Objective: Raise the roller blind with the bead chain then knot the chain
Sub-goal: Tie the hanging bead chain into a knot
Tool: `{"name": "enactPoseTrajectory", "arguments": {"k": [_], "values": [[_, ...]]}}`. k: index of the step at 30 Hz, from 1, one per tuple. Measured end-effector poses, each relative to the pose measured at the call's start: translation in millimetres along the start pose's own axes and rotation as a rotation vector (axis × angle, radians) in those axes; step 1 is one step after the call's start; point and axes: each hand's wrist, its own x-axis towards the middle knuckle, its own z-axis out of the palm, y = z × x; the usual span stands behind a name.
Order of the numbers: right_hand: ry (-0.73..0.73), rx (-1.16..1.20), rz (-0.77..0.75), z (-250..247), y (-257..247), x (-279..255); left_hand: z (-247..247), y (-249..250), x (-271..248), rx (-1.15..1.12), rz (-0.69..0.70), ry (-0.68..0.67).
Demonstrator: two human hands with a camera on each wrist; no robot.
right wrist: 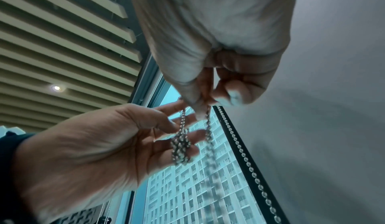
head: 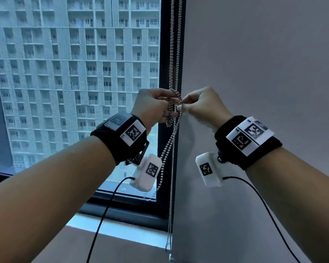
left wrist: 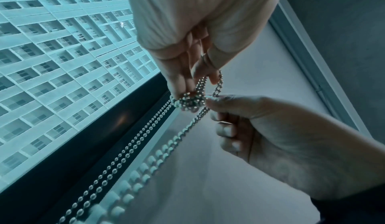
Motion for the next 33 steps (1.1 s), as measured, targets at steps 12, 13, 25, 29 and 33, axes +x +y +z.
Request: {"name": "enactPoseTrajectory", "arguments": {"k": [12,13,25,29,33], "values": [[-0.046,0.284,0.098,6.8,-23.9,4.8,-0.3,-2.5,-5.3,-0.023,-0.054,-0.030],[-0.063,0.308,0.108,6.1,-24.4,4.2,-0.5,-2.2,-6.8,-0.035,-0.060,-0.036],[-0.122,0.206,0.031,6.4,-9.2,-4.1,-5.0,-19.0,-20.1,-0.067,0.012,0.062],[-0.092,0.123,0.029,5.2,-1.5,0.0,-11.4,-21.4,-23.3,-0.086,0.046,0.106],[-0.069,0.046,-0.001,4.9,3.2,0.5,-12.8,-24.1,-27.8,-0.090,0.034,0.064]]}}
